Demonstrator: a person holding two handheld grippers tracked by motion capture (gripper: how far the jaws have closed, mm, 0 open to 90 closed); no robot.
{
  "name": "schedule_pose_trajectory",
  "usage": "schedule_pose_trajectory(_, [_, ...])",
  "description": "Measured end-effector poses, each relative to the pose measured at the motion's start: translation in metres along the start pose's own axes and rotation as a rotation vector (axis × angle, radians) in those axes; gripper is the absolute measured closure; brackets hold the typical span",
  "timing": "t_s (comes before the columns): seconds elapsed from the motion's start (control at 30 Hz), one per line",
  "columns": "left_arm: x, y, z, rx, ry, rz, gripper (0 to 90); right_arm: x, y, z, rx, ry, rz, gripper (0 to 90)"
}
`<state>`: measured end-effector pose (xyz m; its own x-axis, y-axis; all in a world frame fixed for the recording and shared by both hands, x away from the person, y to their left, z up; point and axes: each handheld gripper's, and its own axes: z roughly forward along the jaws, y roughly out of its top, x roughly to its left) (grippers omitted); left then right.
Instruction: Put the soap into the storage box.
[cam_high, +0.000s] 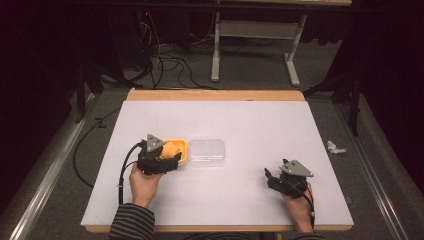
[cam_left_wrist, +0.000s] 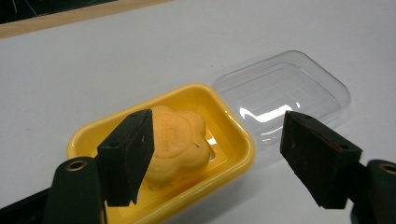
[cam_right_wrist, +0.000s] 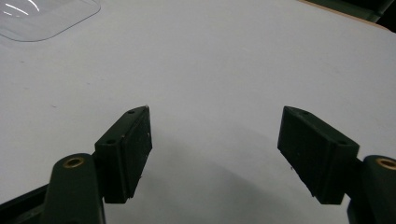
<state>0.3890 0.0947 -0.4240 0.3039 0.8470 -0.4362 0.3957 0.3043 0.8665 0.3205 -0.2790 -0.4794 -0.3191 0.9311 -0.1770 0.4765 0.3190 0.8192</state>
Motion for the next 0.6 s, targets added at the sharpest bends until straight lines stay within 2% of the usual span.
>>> schedule_pose_trajectory(0.17, [-0.004, -0.002, -0.004, -0.002, -0.017, 0.004, 26.8, 0.000, 0.000, 0.000, 0.000, 0.000, 0.000, 26.6])
schedule_pose_trajectory(0.23, [-0.004, -0.002, -0.006, 0.008, -0.019, 0.017, 26.7, 0.000, 0.000, 0.000, -0.002, -0.001, 0.001, 26.6])
schedule_pose_trajectory(0.43, [-0.005, -0.006, -0.009, -0.001, -0.028, -0.003, 26.7, 0.000, 0.000, 0.000, -0.001, -0.002, -0.002, 26.6])
schedule_pose_trajectory(0.6, [-0.006, -0.008, -0.013, 0.008, -0.037, 0.006, 26.5, 0.000, 0.000, 0.000, -0.003, -0.002, -0.003, 26.6])
